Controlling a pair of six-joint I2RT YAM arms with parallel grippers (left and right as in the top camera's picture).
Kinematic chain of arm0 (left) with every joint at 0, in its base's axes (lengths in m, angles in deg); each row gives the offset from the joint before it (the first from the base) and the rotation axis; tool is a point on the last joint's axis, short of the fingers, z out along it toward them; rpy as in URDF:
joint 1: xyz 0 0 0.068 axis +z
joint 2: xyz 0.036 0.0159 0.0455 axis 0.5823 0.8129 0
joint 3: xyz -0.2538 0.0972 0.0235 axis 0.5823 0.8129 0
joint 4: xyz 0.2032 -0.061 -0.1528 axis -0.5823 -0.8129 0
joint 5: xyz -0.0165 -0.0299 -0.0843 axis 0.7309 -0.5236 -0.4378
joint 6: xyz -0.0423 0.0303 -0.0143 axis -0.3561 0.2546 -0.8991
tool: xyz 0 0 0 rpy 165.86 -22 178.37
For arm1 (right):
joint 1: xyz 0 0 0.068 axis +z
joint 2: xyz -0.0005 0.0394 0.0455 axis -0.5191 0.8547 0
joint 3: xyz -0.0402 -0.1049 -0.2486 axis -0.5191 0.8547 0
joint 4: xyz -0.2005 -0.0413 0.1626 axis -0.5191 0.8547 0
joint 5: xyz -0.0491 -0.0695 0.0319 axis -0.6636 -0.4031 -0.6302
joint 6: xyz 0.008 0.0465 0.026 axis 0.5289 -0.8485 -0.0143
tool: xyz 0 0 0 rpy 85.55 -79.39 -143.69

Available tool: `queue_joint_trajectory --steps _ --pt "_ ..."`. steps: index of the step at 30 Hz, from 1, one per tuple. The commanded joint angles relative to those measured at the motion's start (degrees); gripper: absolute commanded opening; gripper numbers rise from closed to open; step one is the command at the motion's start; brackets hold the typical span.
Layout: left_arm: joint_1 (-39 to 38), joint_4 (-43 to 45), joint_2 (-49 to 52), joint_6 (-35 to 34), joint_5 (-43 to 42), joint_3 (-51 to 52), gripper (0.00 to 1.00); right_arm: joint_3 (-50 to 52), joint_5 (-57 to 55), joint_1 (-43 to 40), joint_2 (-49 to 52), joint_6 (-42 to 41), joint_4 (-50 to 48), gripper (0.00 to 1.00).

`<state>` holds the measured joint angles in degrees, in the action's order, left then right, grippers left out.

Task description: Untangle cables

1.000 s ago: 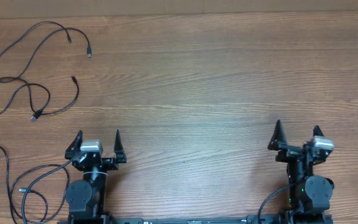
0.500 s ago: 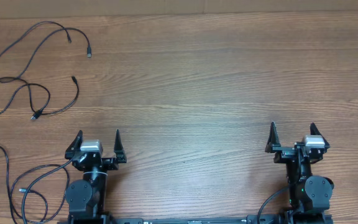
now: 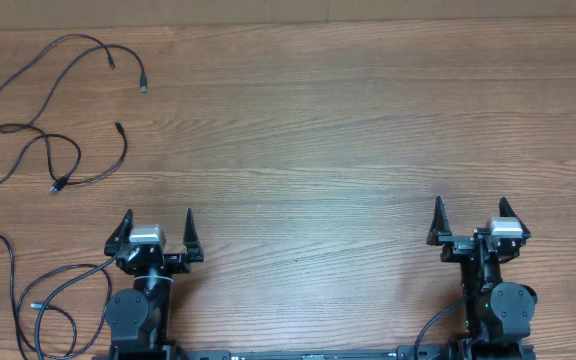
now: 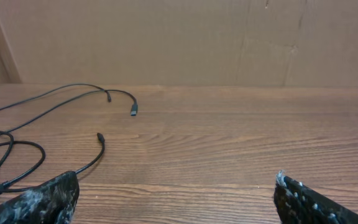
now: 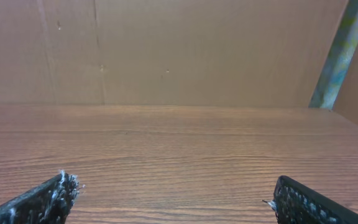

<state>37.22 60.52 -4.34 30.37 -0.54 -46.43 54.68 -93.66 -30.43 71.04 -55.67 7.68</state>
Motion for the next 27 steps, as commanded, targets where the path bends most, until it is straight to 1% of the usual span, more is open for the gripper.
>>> queue_joint_trajectory --steps 1,10,18,27 --pt "0.2 -0.1 -0.5 1.3 0.5 0.2 1.00 0.6 -0.1 0.3 -0.5 0.2 -0.3 1.00" --pt "0.2 -0.1 -0.5 1.3 0.5 0.2 1.00 0.6 -0.1 0.4 -0.5 0.2 -0.3 1.00" --pt "0.2 -0.1 -0.5 1.3 0.5 0.2 0.99 0.6 -0.1 4.7 -0.5 0.2 -0.3 1.00" --pt "0.2 -0.1 -0.5 1.3 0.5 0.2 1.00 0.6 -0.1 4.7 -0.5 0.2 -0.3 1.00"
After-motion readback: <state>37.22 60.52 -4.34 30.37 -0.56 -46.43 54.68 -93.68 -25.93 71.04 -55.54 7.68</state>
